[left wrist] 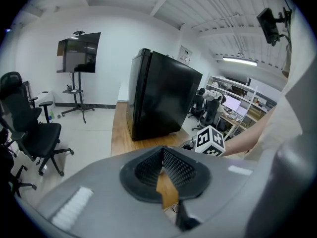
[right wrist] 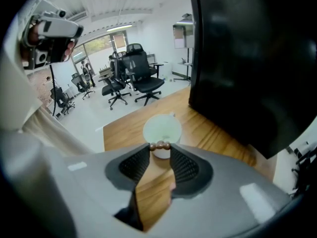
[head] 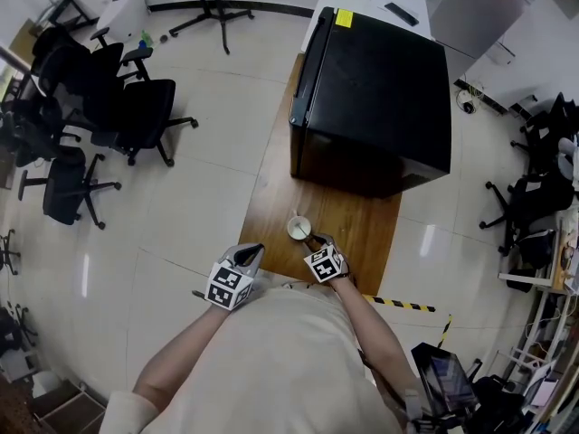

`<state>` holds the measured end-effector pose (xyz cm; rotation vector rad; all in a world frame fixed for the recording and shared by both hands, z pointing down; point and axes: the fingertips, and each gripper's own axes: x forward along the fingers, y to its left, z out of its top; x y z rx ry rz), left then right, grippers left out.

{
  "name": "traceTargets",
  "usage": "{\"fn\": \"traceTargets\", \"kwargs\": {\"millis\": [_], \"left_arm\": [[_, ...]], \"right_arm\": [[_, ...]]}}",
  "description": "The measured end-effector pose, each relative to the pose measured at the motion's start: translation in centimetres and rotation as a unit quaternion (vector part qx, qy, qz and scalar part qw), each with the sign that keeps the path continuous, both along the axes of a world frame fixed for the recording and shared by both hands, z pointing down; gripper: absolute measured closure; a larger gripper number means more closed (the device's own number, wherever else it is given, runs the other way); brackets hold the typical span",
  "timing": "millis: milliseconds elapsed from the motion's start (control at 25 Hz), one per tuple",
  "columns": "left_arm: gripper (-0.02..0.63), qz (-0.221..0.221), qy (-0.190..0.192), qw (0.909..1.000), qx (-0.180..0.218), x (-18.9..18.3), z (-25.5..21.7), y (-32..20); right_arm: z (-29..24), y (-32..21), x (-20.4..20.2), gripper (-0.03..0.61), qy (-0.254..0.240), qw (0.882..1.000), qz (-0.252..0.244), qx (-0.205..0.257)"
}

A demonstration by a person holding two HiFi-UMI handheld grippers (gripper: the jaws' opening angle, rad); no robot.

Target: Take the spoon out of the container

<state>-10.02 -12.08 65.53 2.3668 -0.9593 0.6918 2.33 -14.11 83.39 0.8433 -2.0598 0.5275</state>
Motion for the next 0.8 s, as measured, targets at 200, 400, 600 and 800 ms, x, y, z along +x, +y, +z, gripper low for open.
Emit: {"fn": "traceTargets", "kwargs": {"millis": [200, 400, 600, 800], "left_arm": [[0.611, 0.004, 0.001, 1.0000, 0.001, 0.7, -0.1, 0.1], [0.611, 0.015, 0.002, 0.9999, 0.004, 2.1, 0.0, 0.2], [0.611, 0.021, -0.001, 0.9998, 0.003, 3.3, 0.1, 0.3], [0.611, 0.021, -0.006, 0.9998, 0.001, 4.2, 0.3, 0.6]], "right_arm": [[-2.0, -0.2, -0.2, 0.449, -0.024, 1.000, 0.008, 0.010], [-4.7, 0.3, 0.0, 0.449, -0.058, 0.998, 0.019, 0.023], [-8.0, 0.9, 1.7, 0.449, -0.086, 0.995, 0.030, 0.049], [-10.0, 1.1, 5.0, 0.449, -0.101, 0.990, 0.056, 0.083]]}}
